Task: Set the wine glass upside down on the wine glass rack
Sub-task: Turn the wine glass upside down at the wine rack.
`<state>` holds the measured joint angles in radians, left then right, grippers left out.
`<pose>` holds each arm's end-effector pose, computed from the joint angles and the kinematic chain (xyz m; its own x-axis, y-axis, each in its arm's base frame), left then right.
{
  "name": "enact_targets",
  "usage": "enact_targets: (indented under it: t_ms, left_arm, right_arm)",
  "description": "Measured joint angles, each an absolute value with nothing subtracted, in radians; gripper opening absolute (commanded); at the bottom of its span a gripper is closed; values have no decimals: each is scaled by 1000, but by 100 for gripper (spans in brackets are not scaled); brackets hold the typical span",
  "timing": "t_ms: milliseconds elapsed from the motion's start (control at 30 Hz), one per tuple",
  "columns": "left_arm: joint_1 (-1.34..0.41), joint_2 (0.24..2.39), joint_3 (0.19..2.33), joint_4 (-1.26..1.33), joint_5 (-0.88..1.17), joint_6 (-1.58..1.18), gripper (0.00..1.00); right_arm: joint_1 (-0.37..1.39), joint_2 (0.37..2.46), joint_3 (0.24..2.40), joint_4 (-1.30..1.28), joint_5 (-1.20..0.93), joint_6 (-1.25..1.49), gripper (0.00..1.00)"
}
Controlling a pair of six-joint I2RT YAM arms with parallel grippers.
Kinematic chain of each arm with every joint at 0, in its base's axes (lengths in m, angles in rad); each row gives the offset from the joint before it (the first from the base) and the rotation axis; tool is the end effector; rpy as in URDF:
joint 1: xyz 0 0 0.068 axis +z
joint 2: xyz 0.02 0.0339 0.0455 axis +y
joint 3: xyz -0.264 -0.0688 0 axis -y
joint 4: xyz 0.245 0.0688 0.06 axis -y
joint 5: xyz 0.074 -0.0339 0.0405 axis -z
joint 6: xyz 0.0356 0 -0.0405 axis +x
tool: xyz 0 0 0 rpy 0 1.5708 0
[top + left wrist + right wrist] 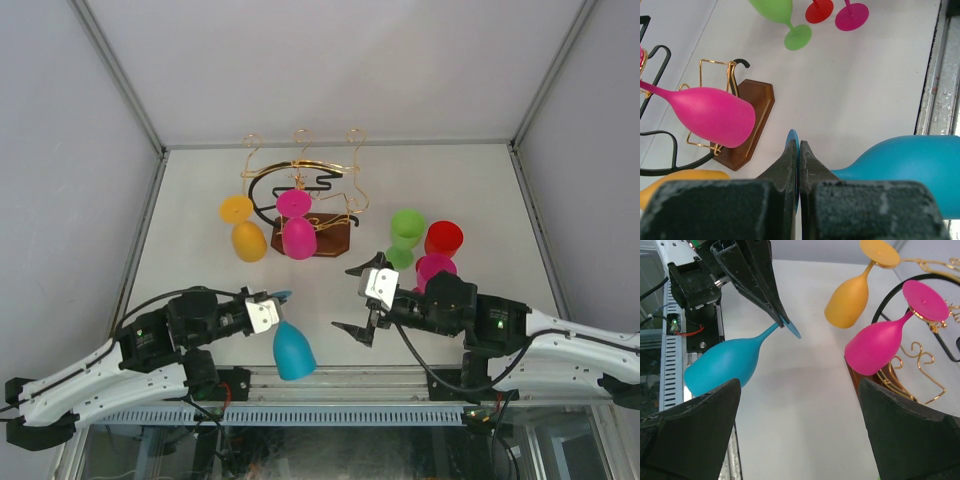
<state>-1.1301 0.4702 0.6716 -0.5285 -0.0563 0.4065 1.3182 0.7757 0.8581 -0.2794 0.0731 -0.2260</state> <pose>0.0515 -0.1045 0.3057 0.2222 0.4544 -0.8627 0.8627 0.3206 0.3910 0.0470 0.1718 0.3569 0.1647 -0.2561 -0.9525 -0.9346 0.2680 -0.2337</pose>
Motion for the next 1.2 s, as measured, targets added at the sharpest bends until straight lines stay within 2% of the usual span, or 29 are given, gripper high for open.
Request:
enact_targets:
  t_ms: [333, 867, 1200]
  left_arm:
    - [-1130, 471, 697, -541, -1, 484, 0]
    - [-1130, 496, 741, -534, 139, 618, 0]
    - [-1130, 499, 761, -500, 194, 646, 0]
  right_arm:
    - [1318, 816, 777, -107, -28, -426, 93]
    - [1266, 1023, 798, -35, -170, -570, 52]
    - [1221, 1052, 801, 38, -178, -600, 43]
